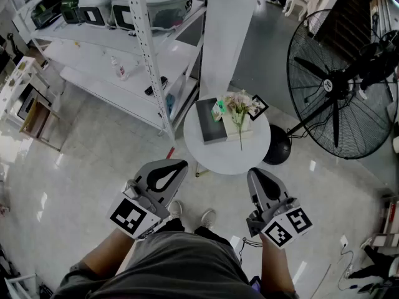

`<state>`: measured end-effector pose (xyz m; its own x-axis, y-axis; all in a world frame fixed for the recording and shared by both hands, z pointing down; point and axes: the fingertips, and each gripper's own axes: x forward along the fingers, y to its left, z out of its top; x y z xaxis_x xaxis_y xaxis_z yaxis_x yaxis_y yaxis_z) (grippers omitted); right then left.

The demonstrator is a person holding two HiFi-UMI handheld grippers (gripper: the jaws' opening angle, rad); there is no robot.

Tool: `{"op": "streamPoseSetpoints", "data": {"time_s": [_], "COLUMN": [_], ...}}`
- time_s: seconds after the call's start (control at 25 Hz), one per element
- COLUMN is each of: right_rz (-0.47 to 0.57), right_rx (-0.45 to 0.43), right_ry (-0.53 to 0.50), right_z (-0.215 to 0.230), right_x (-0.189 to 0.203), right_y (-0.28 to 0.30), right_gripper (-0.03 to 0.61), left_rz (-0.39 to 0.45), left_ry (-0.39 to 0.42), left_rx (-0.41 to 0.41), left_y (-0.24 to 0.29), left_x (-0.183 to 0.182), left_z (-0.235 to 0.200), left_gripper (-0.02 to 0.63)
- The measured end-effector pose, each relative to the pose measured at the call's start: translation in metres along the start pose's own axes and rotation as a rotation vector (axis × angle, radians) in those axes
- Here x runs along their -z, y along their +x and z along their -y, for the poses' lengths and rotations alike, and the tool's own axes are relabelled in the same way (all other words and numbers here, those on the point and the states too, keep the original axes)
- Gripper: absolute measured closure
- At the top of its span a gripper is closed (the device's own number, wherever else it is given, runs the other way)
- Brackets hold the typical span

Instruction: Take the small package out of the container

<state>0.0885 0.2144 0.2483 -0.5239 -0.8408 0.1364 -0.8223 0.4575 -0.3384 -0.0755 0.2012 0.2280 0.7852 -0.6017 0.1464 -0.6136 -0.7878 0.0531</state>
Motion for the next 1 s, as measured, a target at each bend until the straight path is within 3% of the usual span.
{"op": "streamPoseSetpoints", "data": {"time_s": [1.0], "right_rz": [-0.042], "right_rx": [-0.098], "right_ry": [0.035], "right_z": [0.045], "right_x": [0.01], "right_y": [-0.046], "right_gripper": [0.555], "left_rz": [-0.013], "left_ry": [0.0], "left_rx": [-0.099], "left_y": [0.025], "left_x": [0.014], "left_z": [0.065], "left_gripper": [0.598]}}
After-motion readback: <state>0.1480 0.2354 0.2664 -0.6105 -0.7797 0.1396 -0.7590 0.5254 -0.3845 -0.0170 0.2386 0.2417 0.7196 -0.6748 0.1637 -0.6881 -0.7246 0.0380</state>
